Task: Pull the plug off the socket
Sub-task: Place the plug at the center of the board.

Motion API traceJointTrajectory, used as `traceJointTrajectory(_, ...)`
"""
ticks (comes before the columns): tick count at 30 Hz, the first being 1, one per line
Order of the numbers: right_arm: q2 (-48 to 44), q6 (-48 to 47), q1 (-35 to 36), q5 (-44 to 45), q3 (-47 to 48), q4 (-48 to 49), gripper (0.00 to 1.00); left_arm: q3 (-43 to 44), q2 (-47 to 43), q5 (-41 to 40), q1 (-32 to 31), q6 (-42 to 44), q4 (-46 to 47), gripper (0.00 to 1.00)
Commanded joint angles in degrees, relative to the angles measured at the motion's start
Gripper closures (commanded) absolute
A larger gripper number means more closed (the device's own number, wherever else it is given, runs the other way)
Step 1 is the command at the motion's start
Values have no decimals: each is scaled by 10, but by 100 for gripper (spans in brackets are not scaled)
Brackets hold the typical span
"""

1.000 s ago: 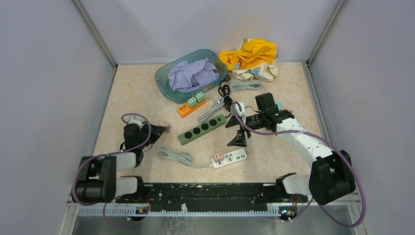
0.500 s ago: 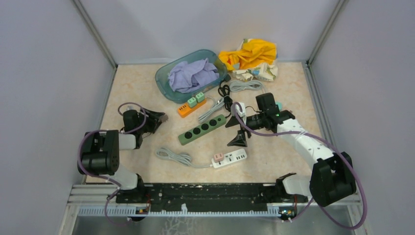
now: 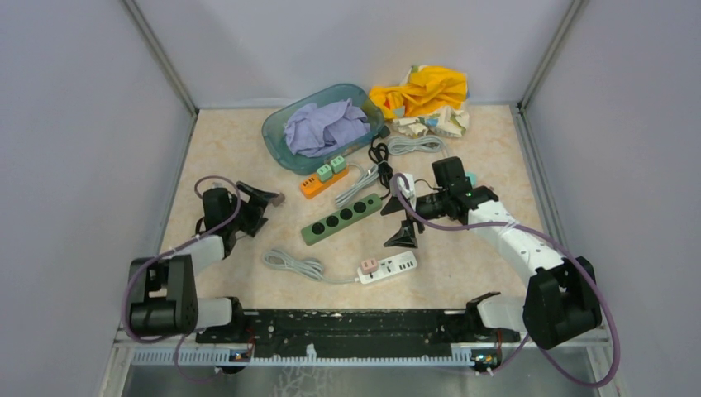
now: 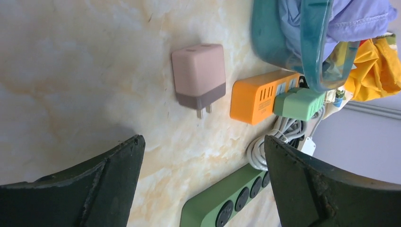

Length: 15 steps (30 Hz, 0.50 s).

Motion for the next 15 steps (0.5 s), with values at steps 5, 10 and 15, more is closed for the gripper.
traceJointTrajectory(5, -19, -22, -5, -17, -2, 7, 11, -30, -136, 0, 2, 56, -114, 0)
traceJointTrajectory(10, -20, -26, -5, -21, -3, 5, 11, -54, -197, 35, 2, 56, -114, 0)
traceJointTrajectory(15, -21, -30, -5, -27, -6, 6, 11, -76, -250, 53, 2, 60, -115, 0)
